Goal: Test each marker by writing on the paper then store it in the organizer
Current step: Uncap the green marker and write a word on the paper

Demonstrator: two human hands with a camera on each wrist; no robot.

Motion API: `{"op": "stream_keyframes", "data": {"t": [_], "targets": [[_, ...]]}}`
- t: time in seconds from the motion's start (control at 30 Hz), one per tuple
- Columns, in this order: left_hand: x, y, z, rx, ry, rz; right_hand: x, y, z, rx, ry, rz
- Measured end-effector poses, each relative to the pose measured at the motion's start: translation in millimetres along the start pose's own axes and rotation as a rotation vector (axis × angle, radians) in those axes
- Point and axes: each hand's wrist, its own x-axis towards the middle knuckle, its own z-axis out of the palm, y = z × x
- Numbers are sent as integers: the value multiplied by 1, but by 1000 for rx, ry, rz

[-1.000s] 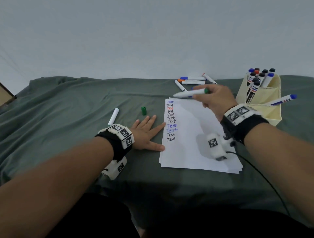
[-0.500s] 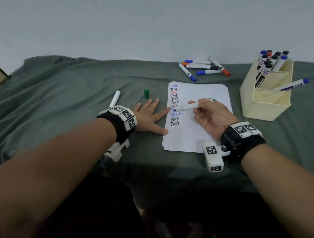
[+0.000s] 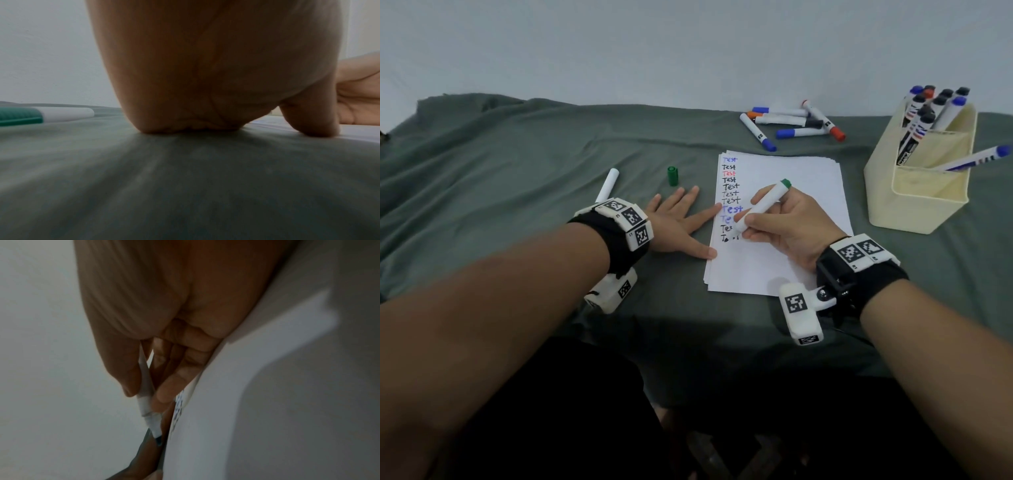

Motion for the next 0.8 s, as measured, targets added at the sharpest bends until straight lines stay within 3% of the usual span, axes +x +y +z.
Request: {"op": "stream_keyframes", "data": {"t": [0.8], "targets": [[0, 0, 0, -11, 1, -7, 2, 3, 5, -115, 31, -8]]}}
